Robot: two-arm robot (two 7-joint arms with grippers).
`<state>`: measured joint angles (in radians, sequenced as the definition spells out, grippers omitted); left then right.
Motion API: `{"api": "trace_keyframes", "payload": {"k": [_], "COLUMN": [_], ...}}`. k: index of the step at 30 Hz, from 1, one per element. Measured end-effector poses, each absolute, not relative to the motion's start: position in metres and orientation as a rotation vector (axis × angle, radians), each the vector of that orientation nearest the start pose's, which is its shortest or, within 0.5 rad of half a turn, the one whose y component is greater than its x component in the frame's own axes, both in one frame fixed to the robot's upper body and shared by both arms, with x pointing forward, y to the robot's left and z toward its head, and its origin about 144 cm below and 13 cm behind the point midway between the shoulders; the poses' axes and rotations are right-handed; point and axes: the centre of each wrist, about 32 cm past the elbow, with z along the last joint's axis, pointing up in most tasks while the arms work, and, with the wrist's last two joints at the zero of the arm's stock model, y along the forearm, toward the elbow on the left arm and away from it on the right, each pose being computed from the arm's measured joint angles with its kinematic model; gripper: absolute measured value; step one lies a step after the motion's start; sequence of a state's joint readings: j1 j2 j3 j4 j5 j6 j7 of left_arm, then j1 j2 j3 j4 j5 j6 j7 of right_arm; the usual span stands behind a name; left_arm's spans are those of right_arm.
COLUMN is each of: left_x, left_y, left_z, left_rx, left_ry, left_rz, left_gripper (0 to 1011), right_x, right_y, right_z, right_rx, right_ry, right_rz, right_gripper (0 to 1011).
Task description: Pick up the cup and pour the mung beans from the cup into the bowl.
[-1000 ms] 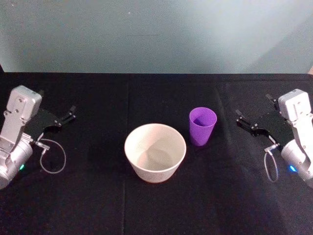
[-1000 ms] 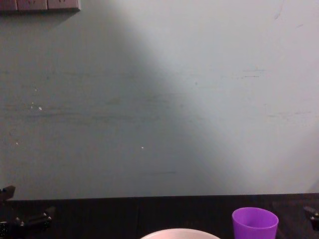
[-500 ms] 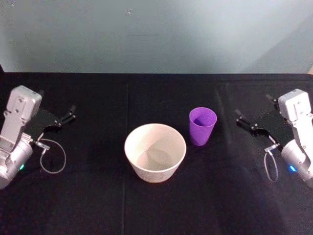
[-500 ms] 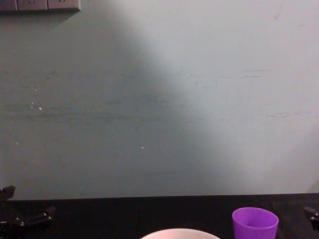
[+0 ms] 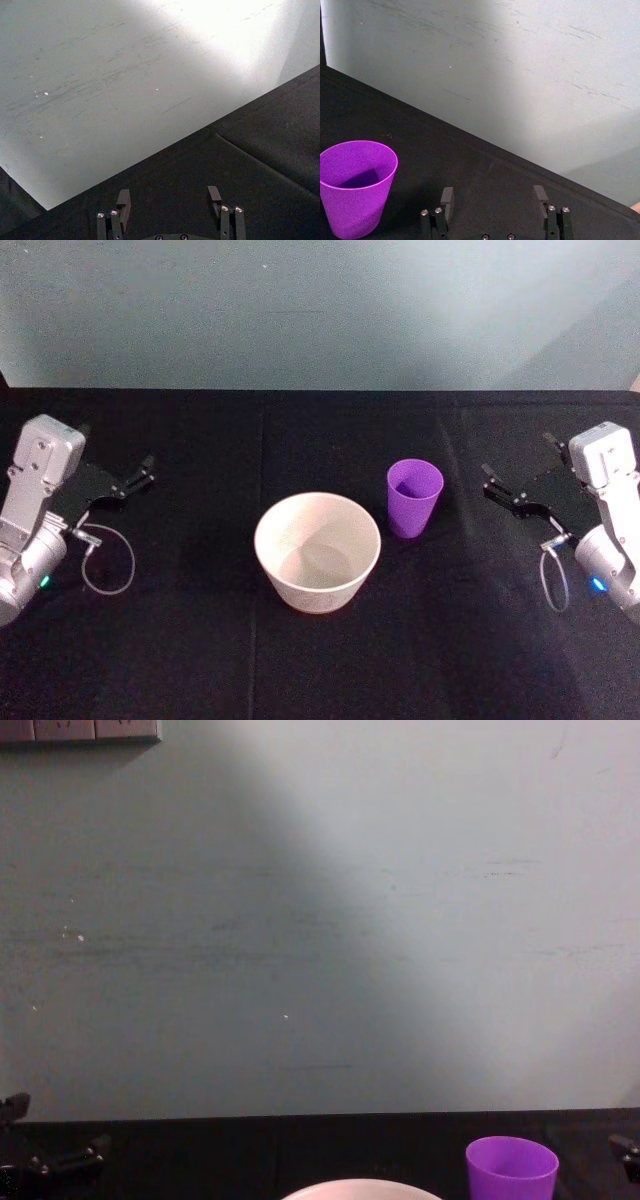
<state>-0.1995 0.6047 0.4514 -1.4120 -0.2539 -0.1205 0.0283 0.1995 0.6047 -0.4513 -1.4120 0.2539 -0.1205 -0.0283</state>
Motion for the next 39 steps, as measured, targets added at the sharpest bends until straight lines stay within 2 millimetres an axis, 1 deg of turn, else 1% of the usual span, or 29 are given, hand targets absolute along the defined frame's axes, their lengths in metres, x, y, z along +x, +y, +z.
{"api": "trace_keyframes", "payload": {"k": [9, 16, 24, 32, 39], "left_x": [0.489, 0.489, 0.489, 0.489, 0.489], "left_y": [0.31, 0.31, 0.31, 0.31, 0.31], "left_z": [1.14, 1.14, 1.14, 1.14, 1.14], "left_rx": [0.304, 0.304, 0.304, 0.304, 0.304], "left_ry": [-0.285, -0.285, -0.285, -0.285, -0.285], "left_rz": [1.248, 1.248, 1.248, 1.248, 1.248], "left_gripper": [1000, 1000, 1000, 1000, 1000], "right_x": [0.484, 0.466, 0.442, 0.433, 0.433], "right_y": [-0.308, -0.303, -0.298, -0.288, -0.276], "right_z": [1.139, 1.139, 1.137, 1.133, 1.129], "right_rx": [-0.32, -0.377, -0.365, -0.311, -0.271], "right_ry": [-0.298, -0.319, -0.278, -0.217, -0.174], "right_rz": [-1.242, -1.223, -1.183, -1.127, -1.089], "right_gripper": [1004, 1004, 1004, 1004, 1004]}}
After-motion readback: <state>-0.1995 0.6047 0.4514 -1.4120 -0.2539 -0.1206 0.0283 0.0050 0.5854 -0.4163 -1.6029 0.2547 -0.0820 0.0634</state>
